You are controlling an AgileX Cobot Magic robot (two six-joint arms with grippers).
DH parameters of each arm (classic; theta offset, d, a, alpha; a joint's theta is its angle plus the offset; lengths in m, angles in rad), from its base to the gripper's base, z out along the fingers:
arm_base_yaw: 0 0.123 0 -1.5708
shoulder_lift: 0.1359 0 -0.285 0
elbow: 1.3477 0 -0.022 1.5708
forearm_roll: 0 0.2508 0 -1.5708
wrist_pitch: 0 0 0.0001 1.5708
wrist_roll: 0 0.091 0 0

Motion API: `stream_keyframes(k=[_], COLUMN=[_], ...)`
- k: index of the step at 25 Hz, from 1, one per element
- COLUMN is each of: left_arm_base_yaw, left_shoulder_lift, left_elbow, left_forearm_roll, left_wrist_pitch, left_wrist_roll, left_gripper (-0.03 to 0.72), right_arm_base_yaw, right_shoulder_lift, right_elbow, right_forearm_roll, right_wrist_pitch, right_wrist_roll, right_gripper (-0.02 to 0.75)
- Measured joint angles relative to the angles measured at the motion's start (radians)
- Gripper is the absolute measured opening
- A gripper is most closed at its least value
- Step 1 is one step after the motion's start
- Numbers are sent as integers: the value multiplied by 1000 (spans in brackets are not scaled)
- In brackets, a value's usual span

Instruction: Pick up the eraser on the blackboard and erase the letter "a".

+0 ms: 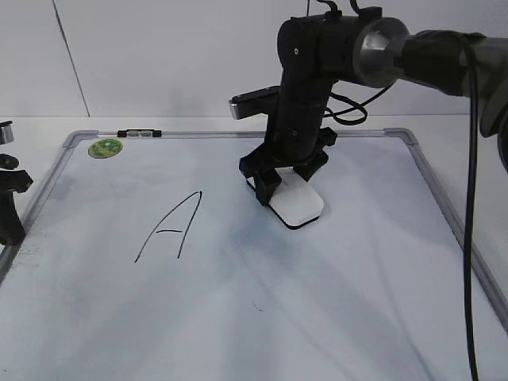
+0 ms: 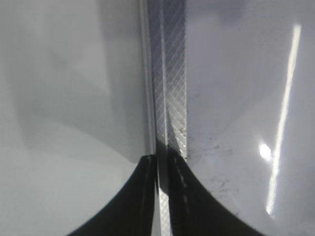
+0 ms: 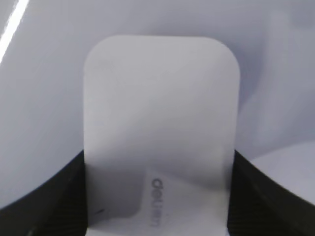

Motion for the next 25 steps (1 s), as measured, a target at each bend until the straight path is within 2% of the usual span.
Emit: stream_keyframes(k=[4, 16, 21, 25], left_arm_base_yaw=[0, 0, 0, 0], left_shoulder_lift=[0, 0, 0, 0], left_elbow=[0, 0, 0, 0], left_forearm_roll=[0, -2, -2, -2], left_wrist_pitch=[0, -2, -2, -2], left_wrist_roll=[0, 0, 0, 0], left_gripper=[55, 55, 56, 56], right_arm_base_yaw=[-14, -137, -141, -113], right_shoulder_lift=[2, 2, 2, 2], right_elbow=[0, -2, -2, -4], right_forearm_roll=[-11, -24, -17, -22], right_wrist_pitch=[0, -6, -6, -6], right_wrist_roll=[28, 78, 79, 71], right_gripper=[523, 523, 523, 523])
